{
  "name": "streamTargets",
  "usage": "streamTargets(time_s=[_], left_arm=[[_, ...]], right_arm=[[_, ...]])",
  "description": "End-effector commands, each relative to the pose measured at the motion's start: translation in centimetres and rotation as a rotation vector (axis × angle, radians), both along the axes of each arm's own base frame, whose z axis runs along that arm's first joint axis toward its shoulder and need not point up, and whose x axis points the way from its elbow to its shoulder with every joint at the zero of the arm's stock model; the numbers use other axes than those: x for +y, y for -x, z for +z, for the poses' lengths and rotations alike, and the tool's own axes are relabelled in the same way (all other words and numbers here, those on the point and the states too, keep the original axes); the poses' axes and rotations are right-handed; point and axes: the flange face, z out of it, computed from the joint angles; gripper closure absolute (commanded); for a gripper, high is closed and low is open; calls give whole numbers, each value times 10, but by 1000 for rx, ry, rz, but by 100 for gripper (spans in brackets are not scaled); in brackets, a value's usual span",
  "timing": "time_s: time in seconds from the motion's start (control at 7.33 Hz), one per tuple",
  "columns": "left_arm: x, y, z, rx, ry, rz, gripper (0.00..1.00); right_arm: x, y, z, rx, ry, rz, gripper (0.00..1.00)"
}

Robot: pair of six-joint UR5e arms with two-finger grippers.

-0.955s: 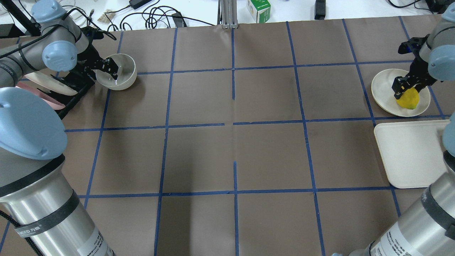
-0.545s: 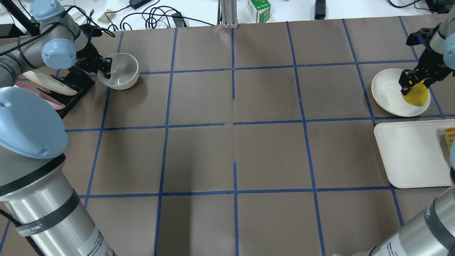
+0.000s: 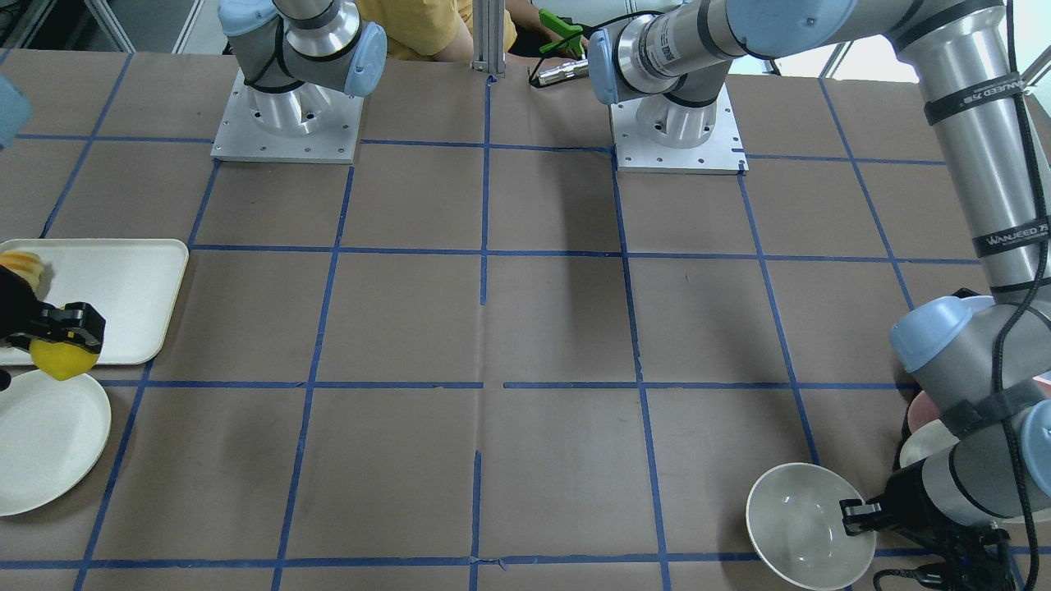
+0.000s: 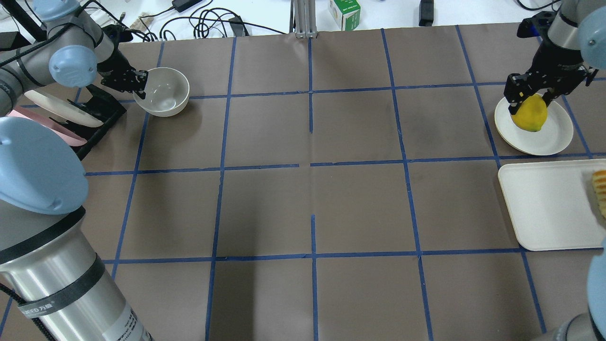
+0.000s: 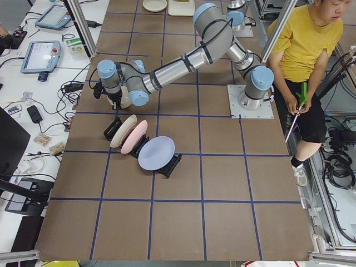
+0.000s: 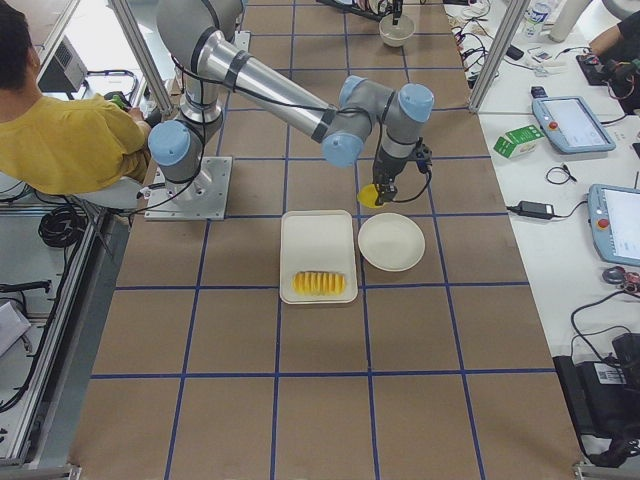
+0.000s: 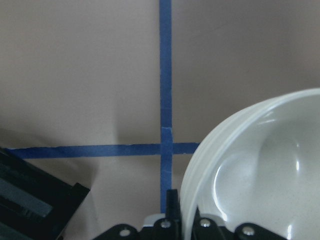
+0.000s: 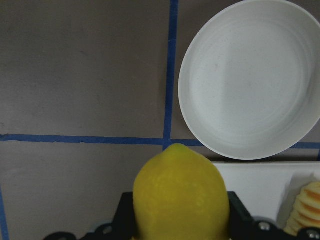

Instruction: Place bowl and put lemon in it

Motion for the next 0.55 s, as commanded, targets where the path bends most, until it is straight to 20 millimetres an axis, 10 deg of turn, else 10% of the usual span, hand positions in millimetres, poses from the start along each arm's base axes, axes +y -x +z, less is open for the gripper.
streamTargets(time_s=[0.0, 0.27, 0.41], left_arm=[[6, 5, 20, 35, -10, 17, 100], [15, 78, 50, 171, -43, 72, 100], [22, 158, 57, 196, -53, 13, 100]], right_arm=[[7, -29, 16, -22, 5, -31, 100], [12, -46, 25, -53, 16, -42, 100], [13, -65, 27, -50, 17, -47, 100]])
